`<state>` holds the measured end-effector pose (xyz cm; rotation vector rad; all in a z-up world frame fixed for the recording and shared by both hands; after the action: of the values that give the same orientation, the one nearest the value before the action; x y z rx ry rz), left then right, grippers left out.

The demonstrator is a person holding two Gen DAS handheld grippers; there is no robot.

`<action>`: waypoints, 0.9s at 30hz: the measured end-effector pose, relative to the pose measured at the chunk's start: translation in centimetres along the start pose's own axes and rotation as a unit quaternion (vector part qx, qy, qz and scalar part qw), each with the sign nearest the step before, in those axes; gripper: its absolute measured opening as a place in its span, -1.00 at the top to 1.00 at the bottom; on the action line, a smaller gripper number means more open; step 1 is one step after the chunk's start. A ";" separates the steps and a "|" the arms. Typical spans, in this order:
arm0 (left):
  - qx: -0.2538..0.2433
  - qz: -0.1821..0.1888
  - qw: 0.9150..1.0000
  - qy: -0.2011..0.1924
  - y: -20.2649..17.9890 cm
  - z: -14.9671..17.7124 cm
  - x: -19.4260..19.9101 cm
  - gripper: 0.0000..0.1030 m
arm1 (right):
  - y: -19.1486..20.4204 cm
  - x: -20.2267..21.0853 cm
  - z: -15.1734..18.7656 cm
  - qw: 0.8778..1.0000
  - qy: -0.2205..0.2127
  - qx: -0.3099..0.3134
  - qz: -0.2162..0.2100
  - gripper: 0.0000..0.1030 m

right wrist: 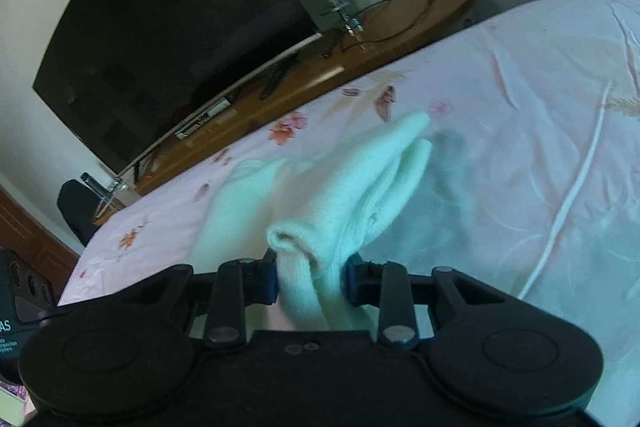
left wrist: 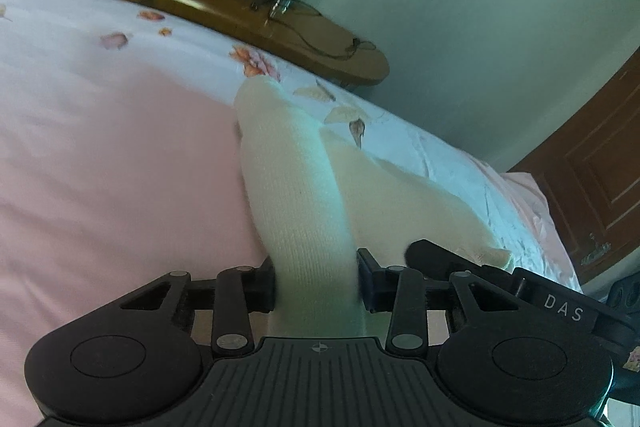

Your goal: Fold small clothes

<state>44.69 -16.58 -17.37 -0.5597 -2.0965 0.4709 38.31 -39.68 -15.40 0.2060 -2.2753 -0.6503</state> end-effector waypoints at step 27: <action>0.032 -0.093 0.994 -0.047 23.1 -4.6 13.1 0.24 | 20.6 -11.9 5.7 0.995 0.037 0.063 -0.070 0.42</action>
<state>46.86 10.25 -18.30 -0.3061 -2.1905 0.4626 43.68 -15.81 -15.64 0.4460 -2.2456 -0.5612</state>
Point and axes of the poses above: each gripper's, at about its wrist camera, not at the fingertips, and x roughly against the way its jaws point, y to its left, z to its underside, the point moved 2 cm from there along -x, roughly the way its jaws point, and after that the axes turned 3 degrees about y, right-handed, at the moved point
